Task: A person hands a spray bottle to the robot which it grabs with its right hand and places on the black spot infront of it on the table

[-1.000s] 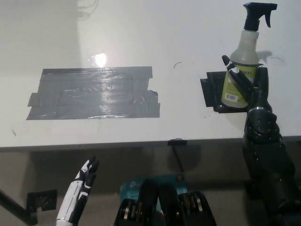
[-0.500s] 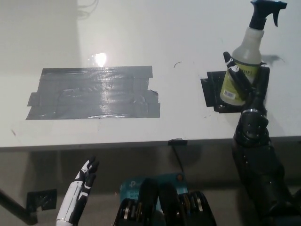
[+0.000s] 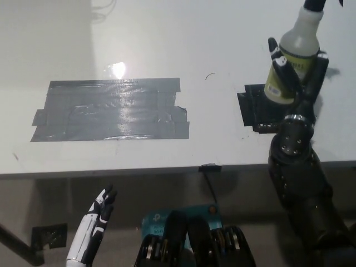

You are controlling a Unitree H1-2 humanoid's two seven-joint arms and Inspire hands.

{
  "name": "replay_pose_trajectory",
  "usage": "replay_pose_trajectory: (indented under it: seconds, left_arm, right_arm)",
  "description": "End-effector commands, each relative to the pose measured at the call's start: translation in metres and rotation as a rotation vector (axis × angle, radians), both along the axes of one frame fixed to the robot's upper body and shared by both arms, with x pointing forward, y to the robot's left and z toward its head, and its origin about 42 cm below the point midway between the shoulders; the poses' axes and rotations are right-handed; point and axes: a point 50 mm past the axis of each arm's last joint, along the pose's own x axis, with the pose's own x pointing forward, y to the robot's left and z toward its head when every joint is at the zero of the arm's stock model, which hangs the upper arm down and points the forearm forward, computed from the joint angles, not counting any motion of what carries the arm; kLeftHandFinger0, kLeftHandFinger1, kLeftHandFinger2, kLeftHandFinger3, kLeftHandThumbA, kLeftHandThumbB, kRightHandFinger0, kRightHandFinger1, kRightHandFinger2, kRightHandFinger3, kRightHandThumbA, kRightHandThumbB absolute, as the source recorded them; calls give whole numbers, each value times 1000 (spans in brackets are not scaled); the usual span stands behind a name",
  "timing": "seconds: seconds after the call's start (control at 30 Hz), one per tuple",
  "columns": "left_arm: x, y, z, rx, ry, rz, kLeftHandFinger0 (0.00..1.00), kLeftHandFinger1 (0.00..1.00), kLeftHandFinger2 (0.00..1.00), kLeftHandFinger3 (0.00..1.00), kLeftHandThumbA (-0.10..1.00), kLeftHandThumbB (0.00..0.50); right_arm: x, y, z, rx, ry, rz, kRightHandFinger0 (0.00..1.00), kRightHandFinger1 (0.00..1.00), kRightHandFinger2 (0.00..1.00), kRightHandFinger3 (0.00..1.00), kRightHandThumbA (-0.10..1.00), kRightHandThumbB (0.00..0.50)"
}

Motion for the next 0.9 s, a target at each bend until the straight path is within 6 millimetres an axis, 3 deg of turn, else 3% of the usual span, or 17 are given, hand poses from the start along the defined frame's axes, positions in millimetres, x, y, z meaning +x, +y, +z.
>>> replay_pose_trajectory:
  seconds: [0.0,0.2,0.27,0.47,0.73,0.83,0.87]
  left_arm:
    - [-2,2,11,5,-62,-9,1000,1000,1000,1000,1000,1]
    - [-1,3,11,3,-61,-13,1000,1000,1000,1000,1000,8]
    - [-2,3,11,3,-64,-11,1000,1000,1000,1000,1000,0]
    - [0,1,11,8,-66,-11,1000,1000,1000,1000,1000,6]
    - [-4,-2,11,1,-57,-17,1000,1000,1000,1000,1000,1]
    - [-4,-3,9,0,-54,-21,1000,1000,1000,1000,1000,0]
    - [-4,-4,9,0,-57,-28,1000,1000,1000,1000,1000,0]
  right_arm:
    - [13,8,60,-46,-242,-28,19,144,420,479,928,354]
    - [18,16,48,-59,-192,-49,24,242,505,494,899,327]
    - [19,19,44,-45,-167,-51,20,242,496,483,899,363]
    - [22,22,38,-70,-141,-67,75,277,517,535,913,365]
    - [20,26,28,-17,-101,-41,102,301,539,570,848,359]
    - [20,26,26,-9,-95,-41,128,334,583,632,833,336]
    - [19,26,23,-29,-90,-57,179,396,659,711,867,338]
